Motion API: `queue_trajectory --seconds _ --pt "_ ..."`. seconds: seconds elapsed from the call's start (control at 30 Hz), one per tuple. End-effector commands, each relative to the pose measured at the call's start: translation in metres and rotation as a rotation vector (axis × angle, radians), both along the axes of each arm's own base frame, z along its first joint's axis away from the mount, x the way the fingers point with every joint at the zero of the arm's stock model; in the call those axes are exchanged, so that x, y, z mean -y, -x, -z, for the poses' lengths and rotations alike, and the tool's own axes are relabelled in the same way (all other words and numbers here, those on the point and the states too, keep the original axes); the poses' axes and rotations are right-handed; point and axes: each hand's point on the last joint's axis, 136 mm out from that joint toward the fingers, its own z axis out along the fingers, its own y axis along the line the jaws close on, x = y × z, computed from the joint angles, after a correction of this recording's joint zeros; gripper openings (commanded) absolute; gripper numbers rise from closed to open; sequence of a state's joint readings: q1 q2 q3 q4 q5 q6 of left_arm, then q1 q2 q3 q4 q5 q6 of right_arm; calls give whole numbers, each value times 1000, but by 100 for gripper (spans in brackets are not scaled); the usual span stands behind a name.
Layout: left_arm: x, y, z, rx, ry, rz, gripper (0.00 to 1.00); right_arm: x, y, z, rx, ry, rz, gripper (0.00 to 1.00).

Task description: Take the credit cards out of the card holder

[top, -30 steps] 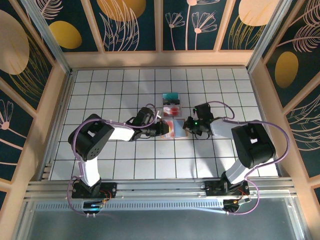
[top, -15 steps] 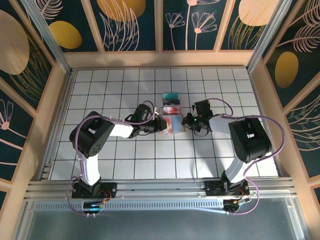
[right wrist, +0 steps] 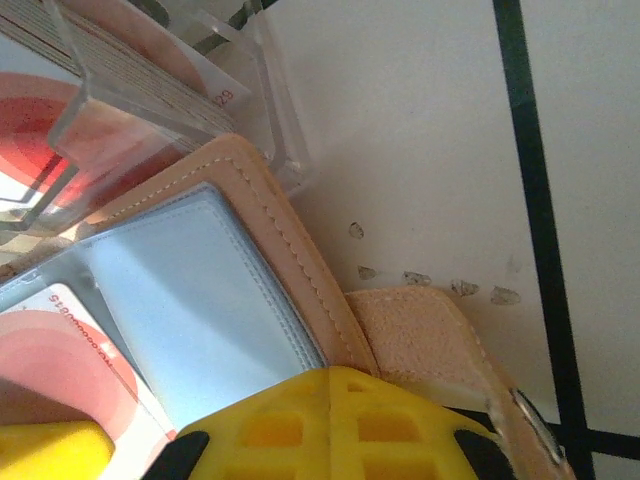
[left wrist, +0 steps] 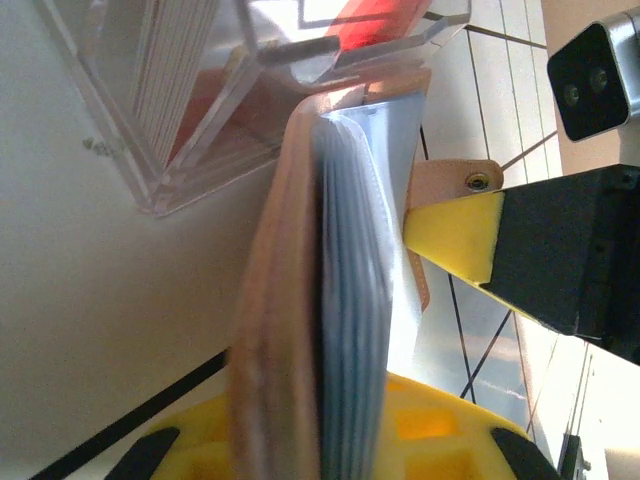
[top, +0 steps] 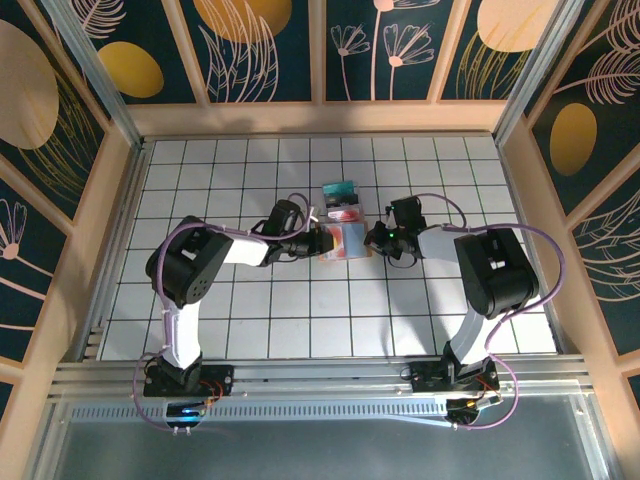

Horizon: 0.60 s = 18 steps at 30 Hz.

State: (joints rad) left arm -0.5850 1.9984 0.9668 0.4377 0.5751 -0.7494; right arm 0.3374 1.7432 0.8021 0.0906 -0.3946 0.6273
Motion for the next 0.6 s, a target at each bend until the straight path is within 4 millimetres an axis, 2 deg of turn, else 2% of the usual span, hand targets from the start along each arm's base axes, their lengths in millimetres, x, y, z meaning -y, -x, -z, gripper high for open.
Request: queue_trajectory --seconds 0.0,0.2,0.23,0.33,0.57 --pt "-6 -13 10 17 -46 -16 0 0 -3 1 -5 2 -10 0" --pt "-4 -7 -1 -2 -6 -21 0 2 0 -5 -2 7 -10 0" --pt "-8 2 5 -26 -15 -22 0 4 0 -7 1 14 -7 0" --pt "-8 13 6 -42 -32 -29 0 9 3 -11 9 36 5 0" --pt "3 38 11 -97 -15 -23 0 18 11 -23 26 61 25 0"
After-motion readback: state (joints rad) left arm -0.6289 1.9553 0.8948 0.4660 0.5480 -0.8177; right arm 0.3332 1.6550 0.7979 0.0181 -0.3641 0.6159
